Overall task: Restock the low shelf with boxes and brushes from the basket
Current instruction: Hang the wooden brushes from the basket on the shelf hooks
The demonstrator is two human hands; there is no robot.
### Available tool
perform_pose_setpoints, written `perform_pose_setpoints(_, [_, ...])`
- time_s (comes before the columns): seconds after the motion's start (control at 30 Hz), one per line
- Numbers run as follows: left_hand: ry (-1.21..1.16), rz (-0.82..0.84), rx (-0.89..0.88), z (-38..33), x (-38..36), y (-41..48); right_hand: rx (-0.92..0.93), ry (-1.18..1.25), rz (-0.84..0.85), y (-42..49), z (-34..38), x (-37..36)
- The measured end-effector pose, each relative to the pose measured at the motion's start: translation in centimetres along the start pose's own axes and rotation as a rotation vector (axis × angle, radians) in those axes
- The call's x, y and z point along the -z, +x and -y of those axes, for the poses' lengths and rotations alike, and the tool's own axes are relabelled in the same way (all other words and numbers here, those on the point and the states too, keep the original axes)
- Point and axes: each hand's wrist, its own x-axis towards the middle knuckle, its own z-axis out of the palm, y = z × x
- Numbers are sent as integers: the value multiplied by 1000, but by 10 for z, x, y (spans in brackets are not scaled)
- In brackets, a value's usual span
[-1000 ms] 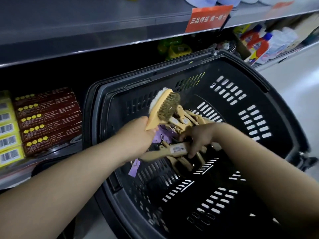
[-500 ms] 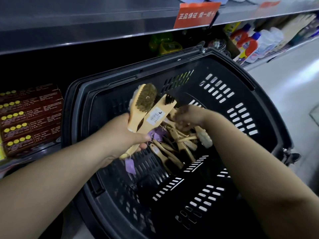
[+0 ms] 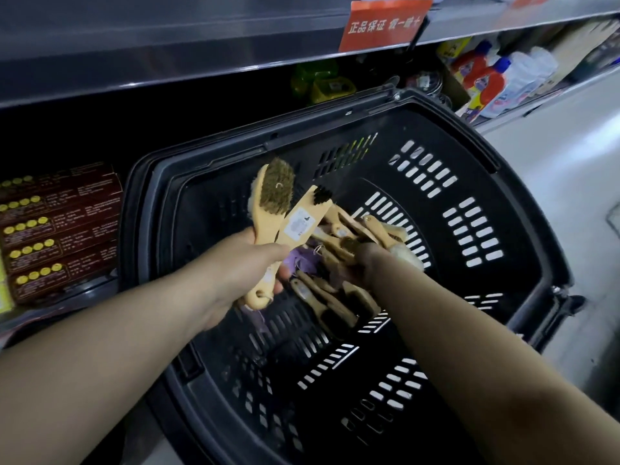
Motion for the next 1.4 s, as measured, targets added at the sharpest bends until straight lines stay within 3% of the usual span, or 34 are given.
perform_pose_setpoints(0.17, [41, -29, 11, 5, -4, 1, 122, -115, 216, -70, -27, -6])
perform_pose_setpoints(0.33, [-112, -86, 38, 5, -8, -1, 226, 84, 405, -119, -49, 3])
perform_pose_setpoints(0.47, [-192, -53, 41, 6, -10, -5, 350, 48, 569, -137, -50, 2])
perform_pose_setpoints(0.63, [-254, -14, 38, 5, -13, -9, 359, 128, 750, -139, -47, -2])
perform_pose_setpoints(0.83, [-282, -83, 37, 5, -14, -9, 403, 46, 807, -132, -40, 2])
perform_pose_setpoints(0.93, [-306, -35, 42, 3, -15, -10, 522, -190, 778, -129, -45, 1])
perform_pose_setpoints(1.1, [-370, 85, 69, 3, -17, -10, 744, -655, 591, -127, -56, -5])
perform_pose_setpoints(1.4, [-382, 66, 55, 4, -15, -11, 716, -595, 574, -120, -54, -17])
